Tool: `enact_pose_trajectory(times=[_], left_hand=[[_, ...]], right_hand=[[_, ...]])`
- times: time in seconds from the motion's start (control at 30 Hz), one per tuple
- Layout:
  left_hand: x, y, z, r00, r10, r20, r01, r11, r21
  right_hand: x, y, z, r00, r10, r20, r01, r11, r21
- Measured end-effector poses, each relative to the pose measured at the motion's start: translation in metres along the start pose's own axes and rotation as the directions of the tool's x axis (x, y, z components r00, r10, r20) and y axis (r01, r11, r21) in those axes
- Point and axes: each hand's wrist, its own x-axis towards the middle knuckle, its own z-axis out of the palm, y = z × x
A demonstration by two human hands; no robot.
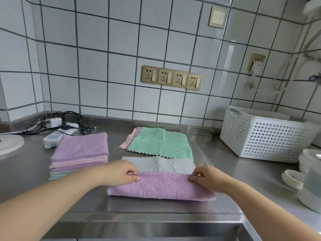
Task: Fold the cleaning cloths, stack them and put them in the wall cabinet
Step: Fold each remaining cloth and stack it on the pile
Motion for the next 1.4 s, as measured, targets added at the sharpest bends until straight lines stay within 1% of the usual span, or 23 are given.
enact_pose_trajectory(times=[0.1, 0.17, 0.23, 0.33, 0.37, 0.47, 0.53, 0.57, 0.63, 0.7, 0.83, 1.03, 1.27, 1.4], left_hand=[[-0.015, 0.006, -0.005, 0.995, -0.012, 0.094, 0.015, 0.999, -0.036], [-0.023, 0.009, -0.007, 0.989, -0.031, 0.142, 0.034, 0.999, -0.022], [-0.027, 0.01, -0.007, 0.99, -0.054, 0.129, 0.059, 0.997, -0.041], [-0.028, 0.006, -0.009, 0.995, -0.098, 0.038, 0.101, 0.991, -0.091], [-0.027, 0.002, -0.01, 0.989, -0.147, 0.008, 0.147, 0.98, -0.133], [-0.022, -0.009, -0.008, 0.954, -0.281, -0.1, 0.242, 0.926, -0.291], [-0.015, -0.014, -0.004, 0.929, -0.338, -0.15, 0.274, 0.902, -0.334], [-0.011, -0.016, -0.002, 0.919, -0.349, -0.182, 0.278, 0.902, -0.33], [-0.005, -0.019, 0.005, 0.897, -0.355, -0.262, 0.272, 0.913, -0.305], [0.0, -0.023, 0.013, 0.876, -0.365, -0.314, 0.272, 0.913, -0.304], [0.005, -0.03, 0.023, 0.842, -0.407, -0.354, 0.297, 0.898, -0.326], [0.009, -0.033, 0.029, 0.817, -0.395, -0.421, 0.284, 0.909, -0.304], [0.014, -0.035, 0.033, 0.815, -0.407, -0.413, 0.325, 0.91, -0.255], [0.013, -0.029, 0.029, 0.839, -0.428, -0.335, 0.368, 0.901, -0.23]], right_hand=[[-0.017, 0.0, -0.001, 0.989, 0.025, 0.149, -0.026, 1.0, 0.006], [-0.025, -0.001, -0.003, 0.988, 0.028, 0.154, -0.03, 1.0, 0.007], [-0.027, 0.002, -0.003, 0.994, 0.029, 0.108, -0.036, 0.997, 0.061], [-0.025, 0.008, -0.002, 0.998, 0.055, 0.041, -0.06, 0.99, 0.124], [-0.022, 0.009, -0.003, 0.998, 0.066, 0.008, -0.066, 0.988, 0.143], [-0.01, 0.013, -0.001, 0.985, 0.129, -0.114, -0.095, 0.96, 0.263], [0.004, 0.014, 0.003, 0.968, 0.189, -0.165, -0.123, 0.93, 0.345], [0.01, 0.014, 0.005, 0.96, 0.211, -0.185, -0.133, 0.923, 0.361], [0.023, 0.015, 0.01, 0.944, 0.24, -0.226, -0.149, 0.921, 0.359], [0.034, 0.015, 0.017, 0.932, 0.259, -0.252, -0.167, 0.927, 0.336], [0.049, 0.016, 0.029, 0.917, 0.272, -0.29, -0.183, 0.936, 0.299], [0.06, 0.017, 0.031, 0.904, 0.28, -0.323, -0.21, 0.949, 0.237], [0.066, 0.017, 0.036, 0.888, 0.301, -0.349, -0.238, 0.948, 0.212], [0.066, 0.018, 0.036, 0.887, 0.314, -0.339, -0.237, 0.939, 0.25]])
